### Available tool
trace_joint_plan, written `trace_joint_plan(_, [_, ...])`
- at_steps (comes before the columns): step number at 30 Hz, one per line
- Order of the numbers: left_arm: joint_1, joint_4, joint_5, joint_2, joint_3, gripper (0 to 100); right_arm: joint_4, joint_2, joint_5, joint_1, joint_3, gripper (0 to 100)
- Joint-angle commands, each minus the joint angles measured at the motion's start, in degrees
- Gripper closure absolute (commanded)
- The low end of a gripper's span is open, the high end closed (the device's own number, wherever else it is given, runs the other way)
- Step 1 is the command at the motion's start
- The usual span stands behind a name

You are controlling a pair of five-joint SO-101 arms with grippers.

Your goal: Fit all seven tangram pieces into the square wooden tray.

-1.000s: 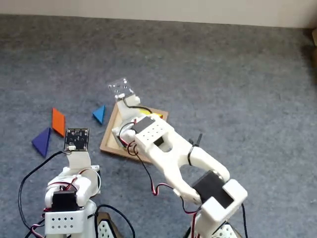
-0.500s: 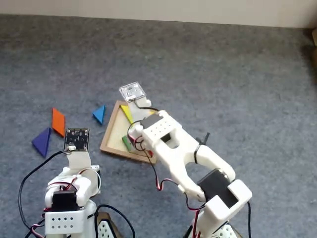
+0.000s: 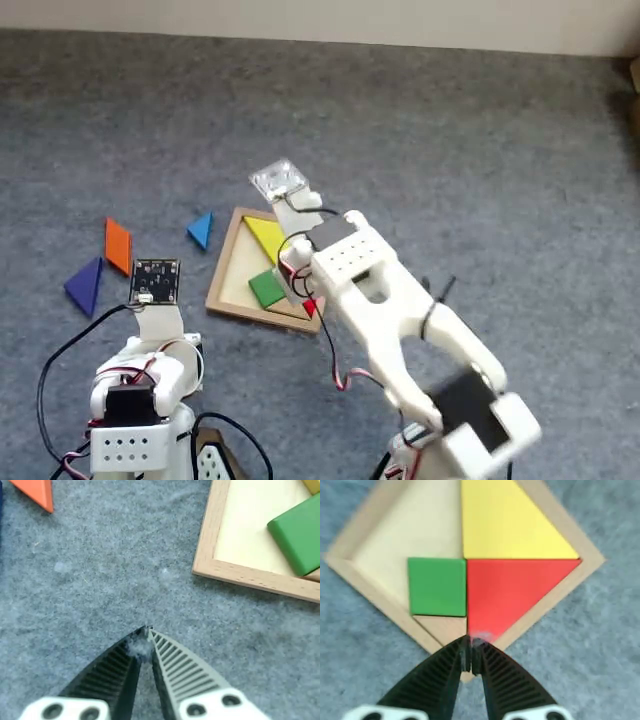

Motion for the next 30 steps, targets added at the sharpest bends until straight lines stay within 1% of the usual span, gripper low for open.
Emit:
trace_joint_plan(1, [-0.57, 0.26, -0.26, -2.68, 1.1, 100, 5.76, -13.76, 0.62, 0.84, -1.89, 98.0])
trace_joint_plan(7, [-0.57, 0.26, -0.26, -2.68, 1.1, 100, 18.24, -23.96, 0.62, 0.92, -1.89, 98.0])
trace_joint_plan(10, [-0.57, 0.26, -0.26, -2.68, 1.1, 100, 21.23, -26.51, 0.62, 0.92, -1.8, 98.0])
trace_joint_plan(13, [-0.57, 0.26, -0.26, -2.68, 1.1, 100, 19.74, -27.12, 0.62, 1.01, 1.8, 98.0])
trace_joint_plan(18, [-0.57, 0.26, -0.26, -2.68, 1.1, 100, 9.27, -27.21, 0.44, 1.01, 8.66, 98.0])
trace_joint_plan(20, [-0.57, 0.26, -0.26, -2.68, 1.1, 100, 7.16, -26.77, 0.44, 1.01, 9.8, 98.0])
trace_joint_plan(23, [-0.57, 0.26, -0.26, -2.68, 1.1, 100, 7.08, -26.68, 0.53, 1.19, 10.15, 98.0])
trace_joint_plan(27, [-0.57, 0.26, -0.26, -2.68, 1.1, 100, 7.16, -27.38, 0.26, 3.74, 10.42, 98.0])
trace_joint_plan(30, [-0.57, 0.26, -0.26, -2.68, 1.1, 100, 11.47, -27.47, 0.26, 6.46, 9.89, 98.0])
